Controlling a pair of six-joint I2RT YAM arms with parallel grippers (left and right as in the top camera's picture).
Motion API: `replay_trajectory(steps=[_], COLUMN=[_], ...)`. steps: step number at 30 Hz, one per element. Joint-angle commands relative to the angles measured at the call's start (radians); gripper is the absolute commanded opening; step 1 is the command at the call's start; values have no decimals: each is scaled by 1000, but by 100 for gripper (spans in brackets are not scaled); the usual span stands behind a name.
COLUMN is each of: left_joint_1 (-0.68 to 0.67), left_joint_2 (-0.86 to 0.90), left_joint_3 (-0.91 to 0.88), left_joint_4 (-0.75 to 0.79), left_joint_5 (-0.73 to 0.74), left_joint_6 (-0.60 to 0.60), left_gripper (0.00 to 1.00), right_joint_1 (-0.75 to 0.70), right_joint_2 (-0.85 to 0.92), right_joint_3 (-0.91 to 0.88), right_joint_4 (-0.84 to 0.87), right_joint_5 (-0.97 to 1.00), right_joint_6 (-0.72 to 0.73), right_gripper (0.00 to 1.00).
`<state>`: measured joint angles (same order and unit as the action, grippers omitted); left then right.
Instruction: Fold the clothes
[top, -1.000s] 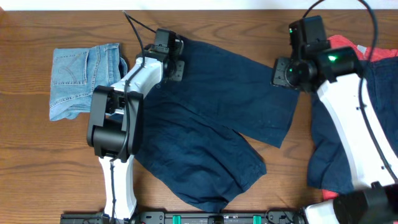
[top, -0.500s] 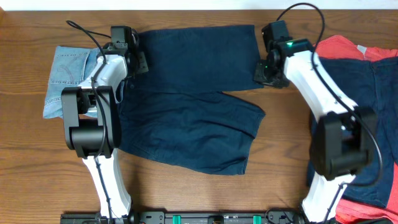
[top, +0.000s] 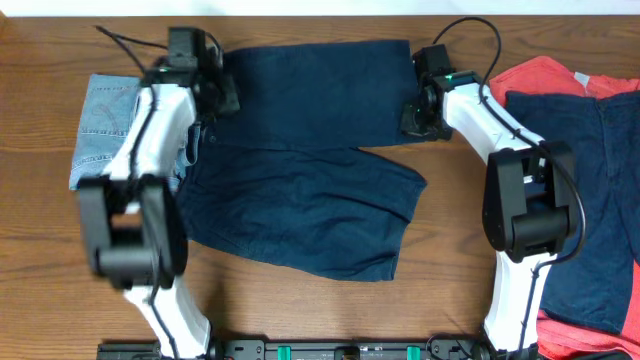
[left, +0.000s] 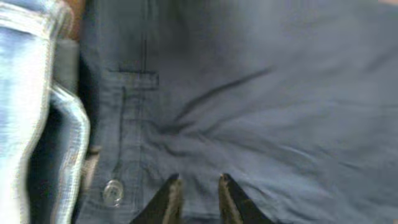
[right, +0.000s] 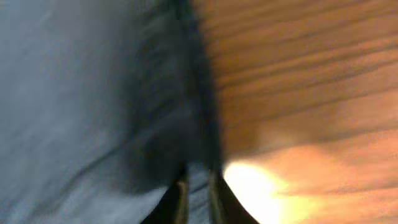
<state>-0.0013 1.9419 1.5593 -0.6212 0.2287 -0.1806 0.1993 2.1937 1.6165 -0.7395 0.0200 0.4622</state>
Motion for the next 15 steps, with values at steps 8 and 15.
replay_trajectory(steps=[8,15], left_joint_1=[0,0], left_joint_2=[-311,-448], left_joint_3=[2,2], left_joint_4=[-328,-566], left_joint_5=[10,-58], left_joint_6=[74,127], left_gripper=[54,59], right_joint_1=[-157,-151], right_joint_2=[-88,-251], right_joint_3=[25,23], right_joint_4=[-42,-357], right_joint_5=[-114,-285], right_joint_6=[-238,-341], right_gripper=[29,51])
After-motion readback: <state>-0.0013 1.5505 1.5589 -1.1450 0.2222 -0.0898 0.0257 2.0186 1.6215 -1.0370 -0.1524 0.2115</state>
